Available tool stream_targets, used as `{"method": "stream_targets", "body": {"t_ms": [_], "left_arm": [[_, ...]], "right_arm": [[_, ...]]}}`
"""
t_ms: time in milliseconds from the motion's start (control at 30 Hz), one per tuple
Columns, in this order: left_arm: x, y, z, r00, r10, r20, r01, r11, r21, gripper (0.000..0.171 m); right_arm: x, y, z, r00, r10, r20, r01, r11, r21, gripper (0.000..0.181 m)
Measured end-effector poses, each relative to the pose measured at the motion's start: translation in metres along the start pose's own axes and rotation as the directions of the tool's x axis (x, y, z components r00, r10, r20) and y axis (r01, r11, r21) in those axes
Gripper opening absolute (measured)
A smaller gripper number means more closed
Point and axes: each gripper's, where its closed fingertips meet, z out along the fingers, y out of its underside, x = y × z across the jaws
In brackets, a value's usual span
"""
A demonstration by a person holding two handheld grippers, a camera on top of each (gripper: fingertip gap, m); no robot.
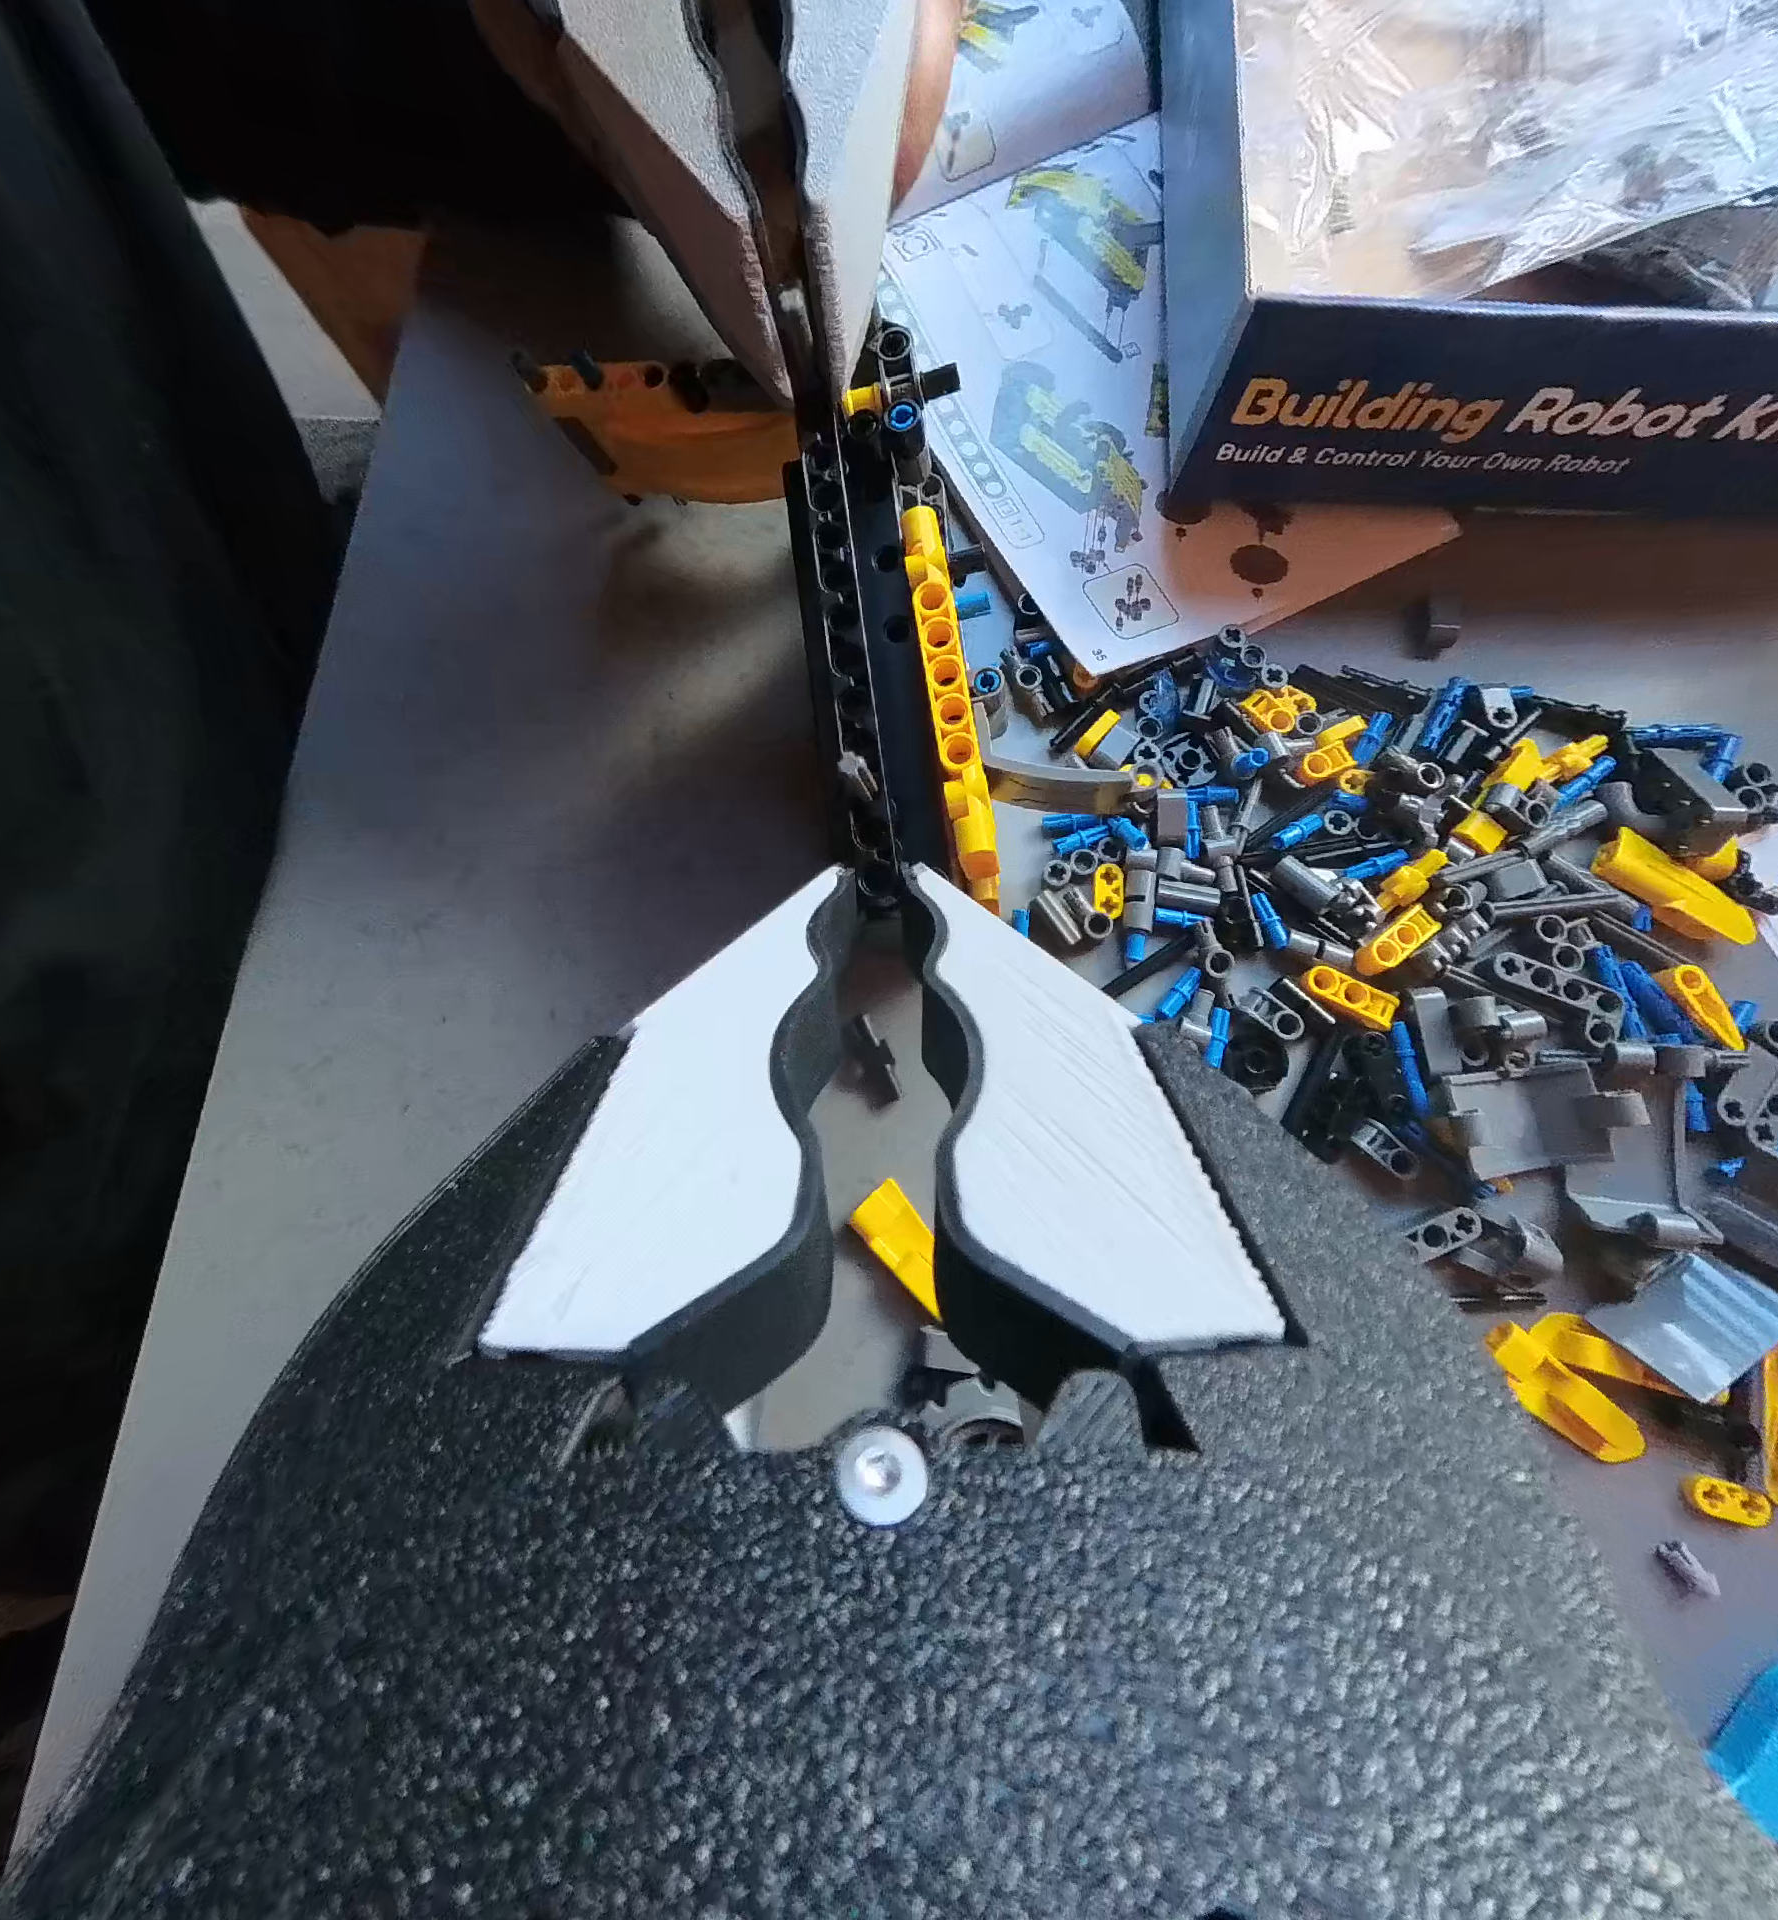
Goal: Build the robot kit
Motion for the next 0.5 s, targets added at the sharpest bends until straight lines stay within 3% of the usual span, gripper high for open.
{"method": "stream_targets", "body": {"t_ms": [500], "left_arm": [[-0.0009,-0.0001,-0.0007,1.000,-0.012,0.014,0.012,1.000,0.003,0.001]], "right_arm": [[0.0013,0.0000,0.0002,0.999,0.034,-0.027,-0.034,0.999,-0.018,0.008]]}}
